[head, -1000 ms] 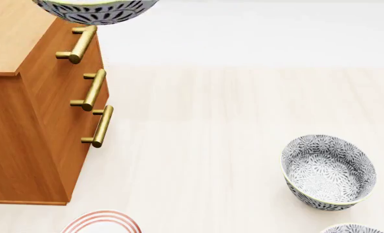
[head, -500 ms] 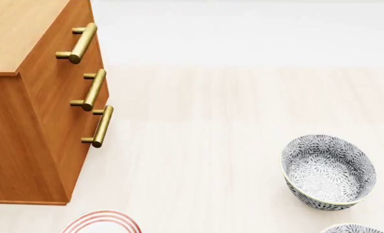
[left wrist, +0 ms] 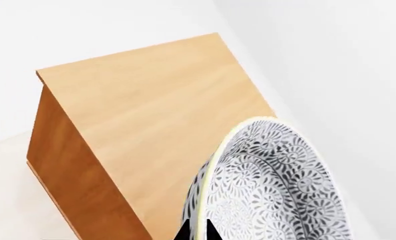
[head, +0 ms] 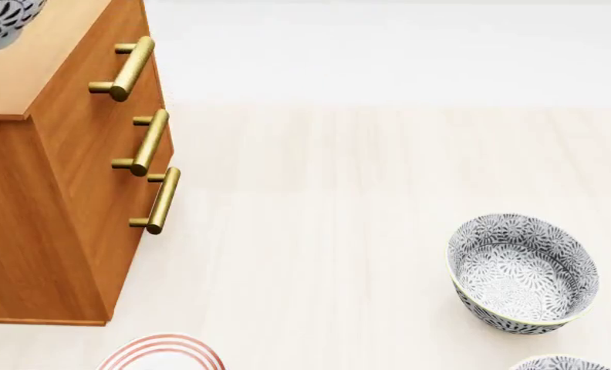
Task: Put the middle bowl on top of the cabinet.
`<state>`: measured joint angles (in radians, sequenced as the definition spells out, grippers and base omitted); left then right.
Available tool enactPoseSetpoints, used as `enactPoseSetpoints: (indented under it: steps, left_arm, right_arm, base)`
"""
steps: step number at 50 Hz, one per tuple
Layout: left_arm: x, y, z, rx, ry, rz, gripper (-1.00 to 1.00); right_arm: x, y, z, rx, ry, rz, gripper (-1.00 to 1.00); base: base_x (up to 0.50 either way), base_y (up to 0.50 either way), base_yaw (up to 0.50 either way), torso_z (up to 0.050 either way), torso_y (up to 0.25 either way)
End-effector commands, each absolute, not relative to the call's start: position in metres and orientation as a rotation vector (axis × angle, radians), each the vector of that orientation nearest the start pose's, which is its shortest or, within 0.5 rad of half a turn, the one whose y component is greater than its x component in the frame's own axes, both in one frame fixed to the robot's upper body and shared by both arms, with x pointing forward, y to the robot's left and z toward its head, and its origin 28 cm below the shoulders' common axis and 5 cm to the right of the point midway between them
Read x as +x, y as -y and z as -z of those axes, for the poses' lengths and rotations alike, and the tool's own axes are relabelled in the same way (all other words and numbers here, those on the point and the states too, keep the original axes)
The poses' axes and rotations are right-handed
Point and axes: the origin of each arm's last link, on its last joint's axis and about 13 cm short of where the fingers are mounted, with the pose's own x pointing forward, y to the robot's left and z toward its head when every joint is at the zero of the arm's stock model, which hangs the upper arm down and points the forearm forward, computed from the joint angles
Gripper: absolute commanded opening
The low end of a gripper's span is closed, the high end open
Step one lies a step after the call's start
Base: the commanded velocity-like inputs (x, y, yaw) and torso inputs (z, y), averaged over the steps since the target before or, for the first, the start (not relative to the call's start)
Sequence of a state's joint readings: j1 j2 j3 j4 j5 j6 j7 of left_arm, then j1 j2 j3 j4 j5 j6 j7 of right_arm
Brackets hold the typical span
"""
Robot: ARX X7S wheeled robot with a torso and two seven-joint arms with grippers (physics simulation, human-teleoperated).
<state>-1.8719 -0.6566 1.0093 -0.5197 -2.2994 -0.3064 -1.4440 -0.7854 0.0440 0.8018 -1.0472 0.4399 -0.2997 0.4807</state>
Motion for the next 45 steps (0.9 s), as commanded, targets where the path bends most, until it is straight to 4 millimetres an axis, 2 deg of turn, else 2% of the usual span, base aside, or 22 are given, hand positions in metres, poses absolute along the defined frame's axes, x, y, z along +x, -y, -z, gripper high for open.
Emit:
enactPoseSetpoints:
  steps: [1, 7, 19, 30, 45]
  left_arm:
    - [0.333, -0.274, -0.443, -0.866, -0.358, -0.521, -1.0]
    - [0.331, -0.274, -0.445, -0.855, -0.322, -0.521, -1.0]
    - [0.344, -0.285, -0.444, -0.87, -0.283, -0.552, -1.0]
    - [0.36, -0.286, -0.428, -0.889, -0.307, -0.555, -1.0]
    - [0.37, -0.286, -0.411, -0.891, -0.322, -0.55, -1.0]
  right_arm:
    - [0.022, 0.186, -0.186, -0.176, 0.726, 0.797, 1.0]
    - [0.022, 0.186, -0.186, -0.178, 0.726, 0.795, 1.0]
    - [0.023, 0.185, -0.186, -0.181, 0.731, 0.791, 1.0]
    - [0.023, 0.186, -0.187, -0.184, 0.738, 0.789, 1.0]
    - [0.021, 0.186, -0.188, -0.184, 0.743, 0.788, 1.0]
  base:
    - [0.0, 0.0, 0.0, 0.0, 0.0]
    - [0.0, 0.0, 0.0, 0.0, 0.002]
    - [0.0, 0.0, 0.0, 0.0, 0.0]
    - [0.0, 0.0, 0.0, 0.0, 0.001]
    - [0.0, 0.0, 0.0, 0.0, 0.0]
